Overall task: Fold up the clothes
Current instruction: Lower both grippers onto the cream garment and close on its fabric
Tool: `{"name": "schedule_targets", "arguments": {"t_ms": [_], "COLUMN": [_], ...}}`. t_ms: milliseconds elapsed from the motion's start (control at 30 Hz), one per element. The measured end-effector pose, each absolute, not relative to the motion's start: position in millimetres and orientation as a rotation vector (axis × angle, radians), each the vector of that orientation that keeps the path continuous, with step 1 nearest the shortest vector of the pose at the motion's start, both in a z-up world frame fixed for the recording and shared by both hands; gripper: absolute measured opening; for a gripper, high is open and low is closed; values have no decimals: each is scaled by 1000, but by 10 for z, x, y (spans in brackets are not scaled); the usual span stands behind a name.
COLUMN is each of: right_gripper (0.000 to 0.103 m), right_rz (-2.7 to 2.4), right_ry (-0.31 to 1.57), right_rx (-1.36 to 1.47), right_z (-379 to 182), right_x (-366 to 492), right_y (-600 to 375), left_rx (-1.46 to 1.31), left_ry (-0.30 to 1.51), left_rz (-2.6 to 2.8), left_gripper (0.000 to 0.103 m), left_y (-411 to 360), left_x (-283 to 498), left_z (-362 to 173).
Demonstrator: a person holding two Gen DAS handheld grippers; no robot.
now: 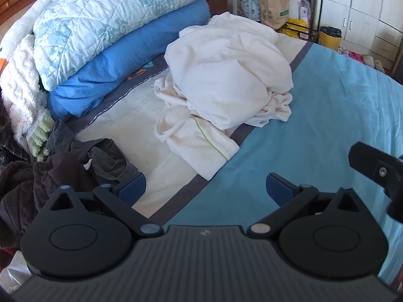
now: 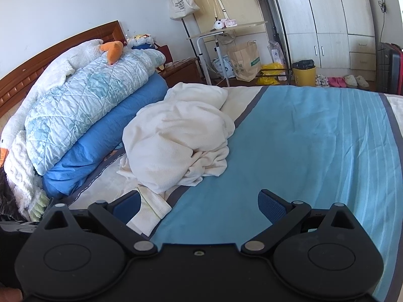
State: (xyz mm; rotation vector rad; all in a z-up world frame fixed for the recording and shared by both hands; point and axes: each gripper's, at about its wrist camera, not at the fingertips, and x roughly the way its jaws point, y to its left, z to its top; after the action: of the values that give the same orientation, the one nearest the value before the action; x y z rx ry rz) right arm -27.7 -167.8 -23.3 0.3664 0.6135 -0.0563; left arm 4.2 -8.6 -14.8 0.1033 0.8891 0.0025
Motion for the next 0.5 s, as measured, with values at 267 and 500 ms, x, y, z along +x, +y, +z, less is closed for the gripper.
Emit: {"name": "schedule_targets", "arguments": {"t_ms": [267, 500], "right_gripper": [101, 101], "right_rz": [-1, 142], "right_ry": [594, 554], "right_rx": [349, 284], "right_z": [-201, -252], "right_x": [-103, 370], "right_y": [-1697, -1638], "left_rx": [82, 47], "left_ry": [860, 808], "left_rz": [32, 70], "left_gripper": [103, 103], "left_y": [54, 377], "left_x": [262, 954], "left_z": [-198, -206]}}
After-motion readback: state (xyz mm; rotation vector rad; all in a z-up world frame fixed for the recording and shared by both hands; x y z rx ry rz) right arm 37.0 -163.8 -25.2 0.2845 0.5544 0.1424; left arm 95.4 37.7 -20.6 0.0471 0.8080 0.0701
